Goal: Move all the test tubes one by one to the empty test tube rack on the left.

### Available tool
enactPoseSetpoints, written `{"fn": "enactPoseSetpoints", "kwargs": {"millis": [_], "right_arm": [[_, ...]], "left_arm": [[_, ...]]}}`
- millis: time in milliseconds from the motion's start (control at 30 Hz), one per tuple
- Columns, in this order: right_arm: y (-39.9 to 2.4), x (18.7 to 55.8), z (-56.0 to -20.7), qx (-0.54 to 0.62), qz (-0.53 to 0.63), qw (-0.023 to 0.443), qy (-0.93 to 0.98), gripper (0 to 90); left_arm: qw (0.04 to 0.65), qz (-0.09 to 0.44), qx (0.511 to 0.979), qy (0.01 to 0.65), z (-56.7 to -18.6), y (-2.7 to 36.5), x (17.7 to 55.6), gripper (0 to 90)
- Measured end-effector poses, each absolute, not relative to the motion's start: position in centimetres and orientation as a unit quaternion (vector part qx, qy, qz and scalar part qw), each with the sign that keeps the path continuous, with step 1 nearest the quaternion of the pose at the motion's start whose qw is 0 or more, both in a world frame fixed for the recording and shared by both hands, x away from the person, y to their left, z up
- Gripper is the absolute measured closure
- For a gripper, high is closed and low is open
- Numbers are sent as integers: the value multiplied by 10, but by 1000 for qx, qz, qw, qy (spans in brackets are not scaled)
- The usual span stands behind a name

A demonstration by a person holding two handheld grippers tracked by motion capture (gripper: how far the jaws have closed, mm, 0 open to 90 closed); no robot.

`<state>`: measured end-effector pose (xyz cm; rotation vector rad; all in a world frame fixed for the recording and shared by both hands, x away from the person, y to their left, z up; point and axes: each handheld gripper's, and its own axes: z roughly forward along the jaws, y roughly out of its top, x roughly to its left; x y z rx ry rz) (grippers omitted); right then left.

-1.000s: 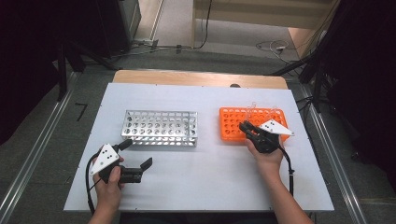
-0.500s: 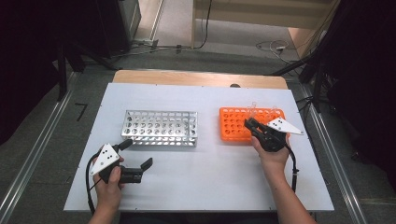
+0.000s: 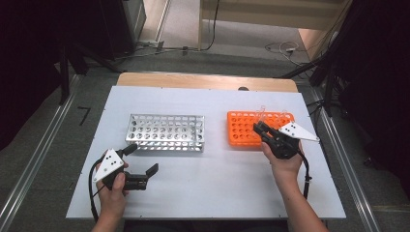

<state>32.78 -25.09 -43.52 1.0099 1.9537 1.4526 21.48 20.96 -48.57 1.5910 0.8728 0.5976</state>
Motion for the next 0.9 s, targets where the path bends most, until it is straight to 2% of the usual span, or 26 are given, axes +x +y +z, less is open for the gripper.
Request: {"fn": "enactPoseSetpoints", "kwargs": {"millis": [900], "right_arm": [[-238,296,-425,337,539,223,739,746]], "left_arm": [[582,251,694,341,-472,179,210,0]]}}
